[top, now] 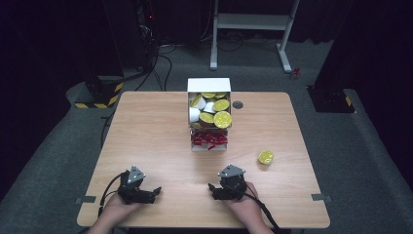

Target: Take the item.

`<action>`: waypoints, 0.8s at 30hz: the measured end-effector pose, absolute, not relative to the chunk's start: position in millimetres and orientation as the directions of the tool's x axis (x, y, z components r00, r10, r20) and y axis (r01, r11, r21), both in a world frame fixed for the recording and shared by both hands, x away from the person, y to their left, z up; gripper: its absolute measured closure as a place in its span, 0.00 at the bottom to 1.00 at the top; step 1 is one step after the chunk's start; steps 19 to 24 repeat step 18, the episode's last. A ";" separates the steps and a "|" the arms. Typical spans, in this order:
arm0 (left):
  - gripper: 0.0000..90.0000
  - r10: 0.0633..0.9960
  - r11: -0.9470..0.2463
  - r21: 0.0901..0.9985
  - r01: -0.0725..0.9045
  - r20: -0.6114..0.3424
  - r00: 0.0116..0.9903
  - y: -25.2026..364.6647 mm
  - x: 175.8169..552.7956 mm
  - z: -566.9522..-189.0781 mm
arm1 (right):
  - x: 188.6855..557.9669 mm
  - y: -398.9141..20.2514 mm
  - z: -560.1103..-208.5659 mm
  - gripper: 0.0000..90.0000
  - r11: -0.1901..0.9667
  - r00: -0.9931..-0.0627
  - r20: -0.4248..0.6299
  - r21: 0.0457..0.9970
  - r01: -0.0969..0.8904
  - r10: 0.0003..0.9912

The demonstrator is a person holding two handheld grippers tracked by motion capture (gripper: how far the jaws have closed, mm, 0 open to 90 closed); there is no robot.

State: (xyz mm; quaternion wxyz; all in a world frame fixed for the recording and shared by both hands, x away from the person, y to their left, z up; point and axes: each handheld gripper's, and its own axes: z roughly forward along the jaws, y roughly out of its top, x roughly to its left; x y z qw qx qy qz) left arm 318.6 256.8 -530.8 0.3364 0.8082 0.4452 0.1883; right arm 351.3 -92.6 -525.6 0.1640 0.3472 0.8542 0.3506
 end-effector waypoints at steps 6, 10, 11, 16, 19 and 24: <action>0.01 0.848 -0.374 0.713 0.593 0.004 0.530 256.7 318.6 -530.9 | 352.8 -83.0 -526.5 0.13 0.514 -0.702 -0.030 0.703 0.491 0.711; 0.02 0.848 -0.375 0.713 0.592 0.006 0.530 257.1 318.0 -530.7 | 353.3 -79.3 -526.5 0.11 0.509 -0.691 -0.029 0.699 0.503 0.723; 0.02 0.850 -0.370 0.716 0.592 0.003 0.527 256.9 317.7 -531.1 | 353.6 -78.9 -526.6 0.10 0.509 -0.690 -0.029 0.699 0.503 0.723; 0.02 0.849 -0.374 0.714 0.591 0.007 0.529 258.0 315.3 -530.8 | 356.0 -76.0 -526.6 0.10 0.502 -0.679 -0.029 0.697 0.512 0.733; 0.02 0.849 -0.373 0.714 0.593 0.004 0.529 258.2 314.1 -530.9 | 356.9 -75.5 -526.7 0.10 0.500 -0.680 -0.026 0.697 0.513 0.733; 0.02 0.849 -0.373 0.714 0.593 0.004 0.529 258.2 314.1 -530.9 | 356.9 -75.5 -526.7 0.10 0.500 -0.680 -0.026 0.697 0.513 0.733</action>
